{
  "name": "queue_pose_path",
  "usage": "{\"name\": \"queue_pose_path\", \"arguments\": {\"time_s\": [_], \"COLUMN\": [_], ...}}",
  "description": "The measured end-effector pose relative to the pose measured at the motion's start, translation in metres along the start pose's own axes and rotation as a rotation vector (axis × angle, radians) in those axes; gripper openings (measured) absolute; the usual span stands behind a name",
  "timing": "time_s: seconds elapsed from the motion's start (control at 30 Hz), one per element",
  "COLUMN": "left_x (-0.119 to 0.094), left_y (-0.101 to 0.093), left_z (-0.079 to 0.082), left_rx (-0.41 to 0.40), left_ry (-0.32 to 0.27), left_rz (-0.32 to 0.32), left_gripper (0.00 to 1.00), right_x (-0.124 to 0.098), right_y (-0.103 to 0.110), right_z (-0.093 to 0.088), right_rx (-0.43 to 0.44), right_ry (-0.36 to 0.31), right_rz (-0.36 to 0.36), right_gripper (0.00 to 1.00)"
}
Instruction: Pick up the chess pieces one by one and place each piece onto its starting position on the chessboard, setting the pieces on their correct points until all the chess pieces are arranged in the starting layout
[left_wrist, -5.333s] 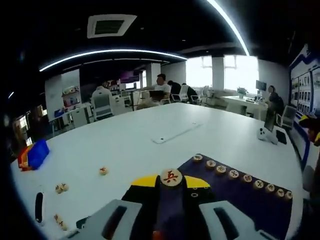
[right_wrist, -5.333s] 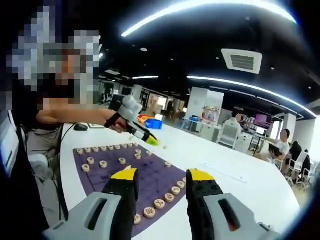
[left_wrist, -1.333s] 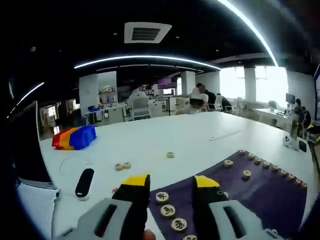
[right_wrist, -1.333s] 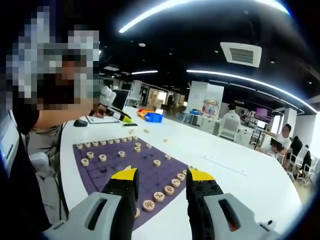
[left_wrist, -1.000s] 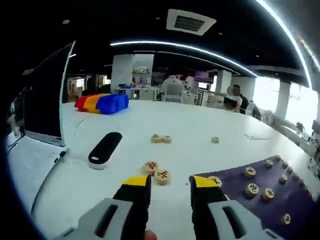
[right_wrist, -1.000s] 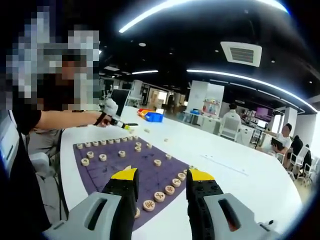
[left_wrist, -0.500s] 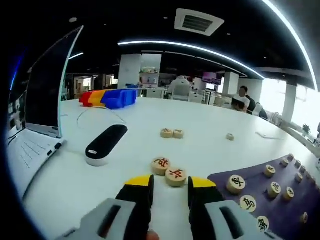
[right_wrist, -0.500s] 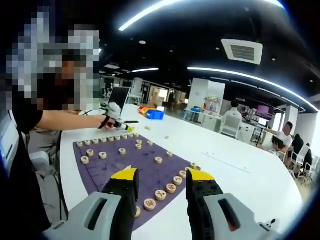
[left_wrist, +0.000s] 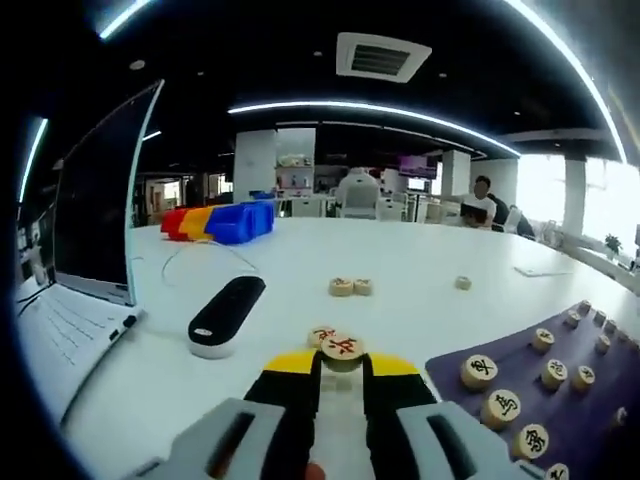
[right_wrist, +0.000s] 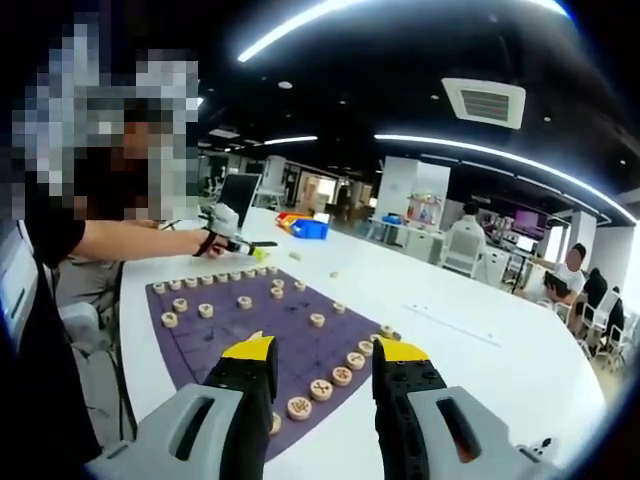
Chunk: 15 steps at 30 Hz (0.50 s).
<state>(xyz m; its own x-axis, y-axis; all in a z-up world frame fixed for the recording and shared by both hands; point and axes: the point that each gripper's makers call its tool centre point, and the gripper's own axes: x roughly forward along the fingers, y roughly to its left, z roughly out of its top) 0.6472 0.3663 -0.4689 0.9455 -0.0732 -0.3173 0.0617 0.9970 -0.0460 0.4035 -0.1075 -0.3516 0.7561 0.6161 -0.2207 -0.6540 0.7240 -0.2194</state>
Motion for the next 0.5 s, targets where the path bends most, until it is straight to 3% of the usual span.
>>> {"name": "queue_pose_path", "arguments": {"time_s": [0.2, 0.3, 0.5], "left_x": [-0.017, -0.028, -0.048], "left_y": [-0.025, -0.046, -0.094], "left_z": [0.026, 0.045, 0.067], "left_rx": [0.01, -0.029, 0.035], "left_ry": [-0.054, -0.093, -0.122], "left_rz": [-0.072, -0.143, -0.248], "left_gripper": [0.19, 0.19, 0.19], "right_x": [-0.001, -0.001, -0.002], "right_y": [0.001, 0.002, 0.001], "right_z": [0.001, 0.001, 0.001], "right_rx": [-0.002, -0.004, -0.004], "right_ry": [-0.001, -0.002, -0.001], "right_rz": [0.0, 0.002, 0.002], "right_gripper": [0.39, 0.39, 0.39]}}
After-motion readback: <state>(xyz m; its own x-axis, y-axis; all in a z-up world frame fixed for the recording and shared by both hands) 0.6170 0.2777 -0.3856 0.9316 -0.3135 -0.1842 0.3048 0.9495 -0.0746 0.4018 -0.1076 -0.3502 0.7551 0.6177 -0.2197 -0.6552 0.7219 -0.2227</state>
